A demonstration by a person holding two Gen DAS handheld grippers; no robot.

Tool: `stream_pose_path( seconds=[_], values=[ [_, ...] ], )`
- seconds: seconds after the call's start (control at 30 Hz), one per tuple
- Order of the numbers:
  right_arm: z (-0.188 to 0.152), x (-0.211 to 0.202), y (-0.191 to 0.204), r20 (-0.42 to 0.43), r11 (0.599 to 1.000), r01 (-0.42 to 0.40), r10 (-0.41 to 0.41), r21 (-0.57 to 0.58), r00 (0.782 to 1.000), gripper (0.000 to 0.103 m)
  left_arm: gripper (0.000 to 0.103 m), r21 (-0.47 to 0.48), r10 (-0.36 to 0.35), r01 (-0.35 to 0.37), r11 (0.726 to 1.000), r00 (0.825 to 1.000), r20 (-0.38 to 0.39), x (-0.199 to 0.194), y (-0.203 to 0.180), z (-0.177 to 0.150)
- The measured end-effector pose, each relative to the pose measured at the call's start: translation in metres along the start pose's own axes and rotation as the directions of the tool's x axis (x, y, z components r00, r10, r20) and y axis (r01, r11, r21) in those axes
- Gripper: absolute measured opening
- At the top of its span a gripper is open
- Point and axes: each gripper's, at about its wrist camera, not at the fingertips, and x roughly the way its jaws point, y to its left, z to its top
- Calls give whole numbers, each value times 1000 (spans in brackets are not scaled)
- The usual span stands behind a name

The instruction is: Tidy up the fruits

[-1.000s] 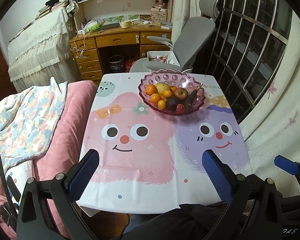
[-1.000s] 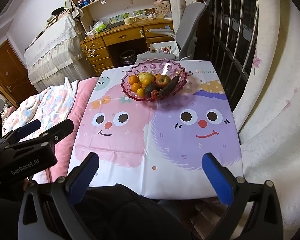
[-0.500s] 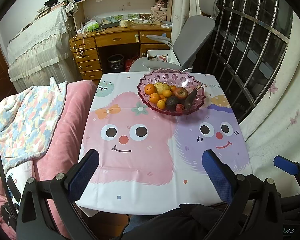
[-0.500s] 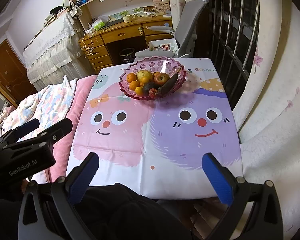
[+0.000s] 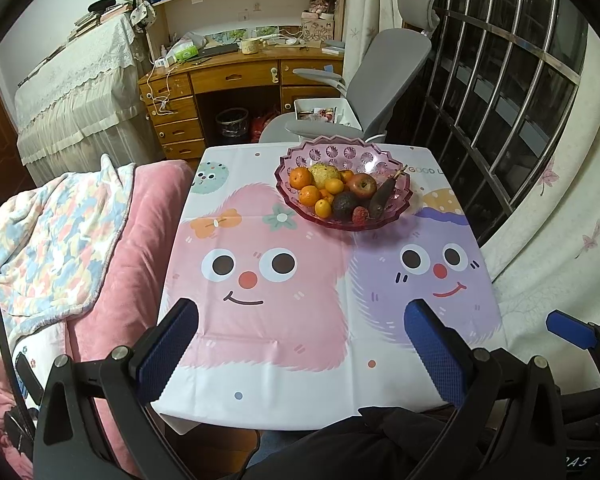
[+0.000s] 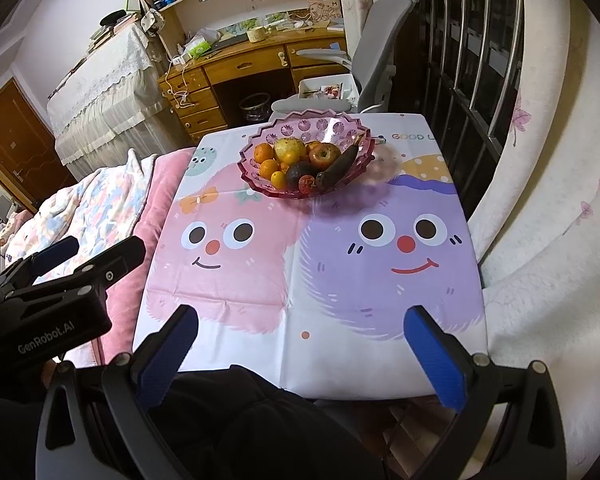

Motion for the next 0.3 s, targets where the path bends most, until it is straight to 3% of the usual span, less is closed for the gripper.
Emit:
stream_pose_path(
  seconds=[0.3],
  values=[
    [0, 0, -1, -2, 1000, -1, 1, 1, 1000, 103, 102, 0, 1, -1, 1000, 1000, -2, 0, -1, 1]
  ],
)
